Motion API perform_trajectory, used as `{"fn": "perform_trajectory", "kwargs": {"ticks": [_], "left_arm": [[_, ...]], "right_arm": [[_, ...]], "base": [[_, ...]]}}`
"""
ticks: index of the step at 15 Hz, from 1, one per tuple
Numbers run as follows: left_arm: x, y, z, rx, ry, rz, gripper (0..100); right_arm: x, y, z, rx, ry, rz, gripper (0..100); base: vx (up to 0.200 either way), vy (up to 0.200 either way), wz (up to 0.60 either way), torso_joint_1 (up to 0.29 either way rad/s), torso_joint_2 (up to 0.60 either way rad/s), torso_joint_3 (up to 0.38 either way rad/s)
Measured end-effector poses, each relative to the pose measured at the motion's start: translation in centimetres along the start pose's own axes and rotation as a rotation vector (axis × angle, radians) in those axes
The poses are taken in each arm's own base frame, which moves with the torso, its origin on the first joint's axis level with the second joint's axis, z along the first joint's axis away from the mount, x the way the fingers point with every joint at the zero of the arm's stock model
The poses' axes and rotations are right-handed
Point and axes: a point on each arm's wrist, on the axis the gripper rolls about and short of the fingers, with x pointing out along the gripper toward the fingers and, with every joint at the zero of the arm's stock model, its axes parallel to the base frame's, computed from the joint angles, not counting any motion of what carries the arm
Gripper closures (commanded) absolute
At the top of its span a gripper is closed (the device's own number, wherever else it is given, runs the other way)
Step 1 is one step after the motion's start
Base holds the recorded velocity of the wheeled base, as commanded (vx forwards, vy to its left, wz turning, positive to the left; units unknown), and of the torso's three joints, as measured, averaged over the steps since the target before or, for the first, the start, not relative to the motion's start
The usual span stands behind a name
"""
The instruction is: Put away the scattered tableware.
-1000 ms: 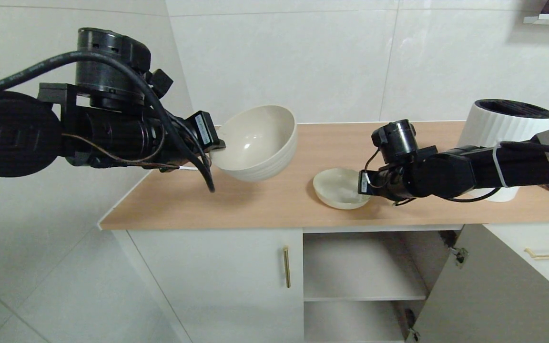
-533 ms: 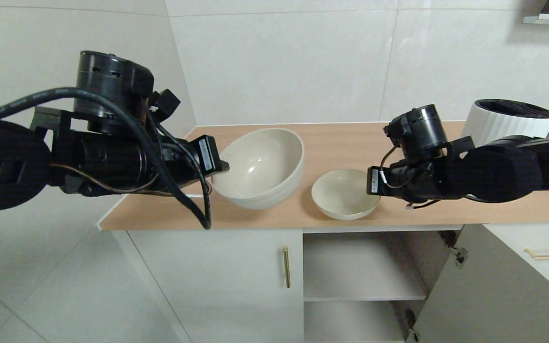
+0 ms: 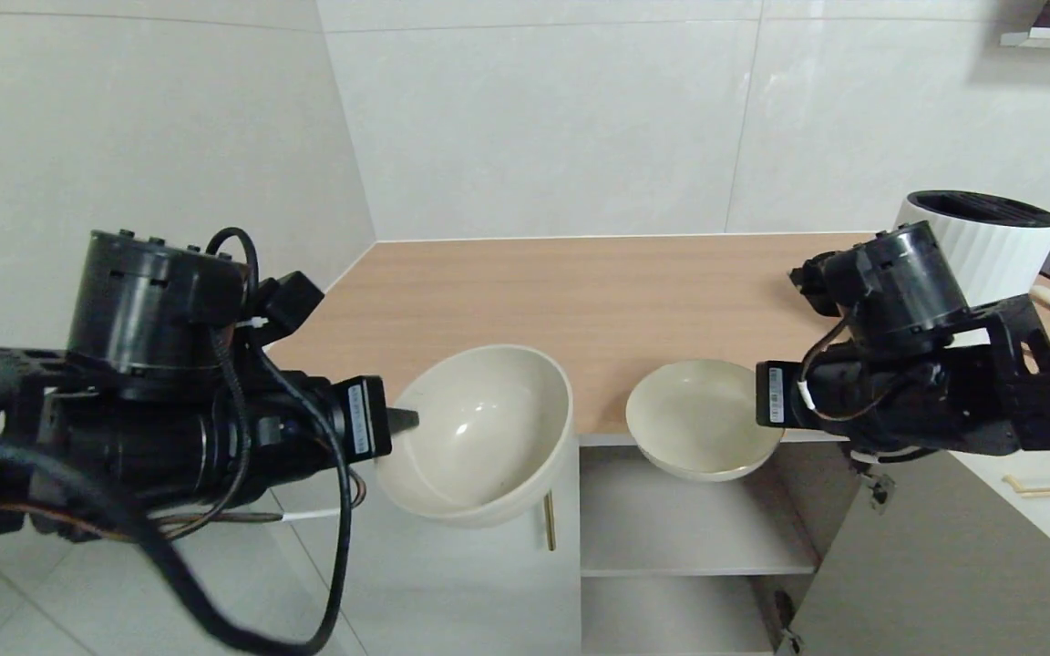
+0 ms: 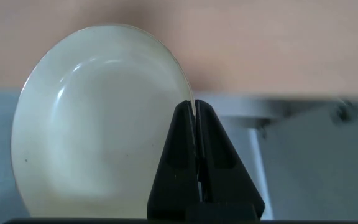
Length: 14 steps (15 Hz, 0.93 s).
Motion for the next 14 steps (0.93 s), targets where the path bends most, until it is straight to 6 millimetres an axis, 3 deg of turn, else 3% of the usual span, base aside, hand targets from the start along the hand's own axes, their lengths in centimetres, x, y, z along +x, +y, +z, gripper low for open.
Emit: {"fn": "perform_trajectory", "kwargs": {"ticks": [3,11,14], "left_arm": [[-1.4,0.2,-0.9,0.011,0.005,-0.027,100],[-0.8,0.4,-1.2,0.011,0.028,-0.015,100],[-0.4,0.5,-1.3,0.009,0.037,-0.006,100]], "right_arm": [[-1.3,-1.3,-1.8,-0.011,0.026,-0.018,100],[-1.1,-1.6,-2.7,-0.019,0.043,-0.033,100],[-0.6,-1.5,-2.9,-0.026,0.058,-0.039,100]], "base": [[-0.200,0.000,0.00,0.002,0.01,0.001],[0.000,0.000,0.00,0.000,0.00,0.000],[0.000,0.000,0.00,-0.090,0.26,0.157]]}}
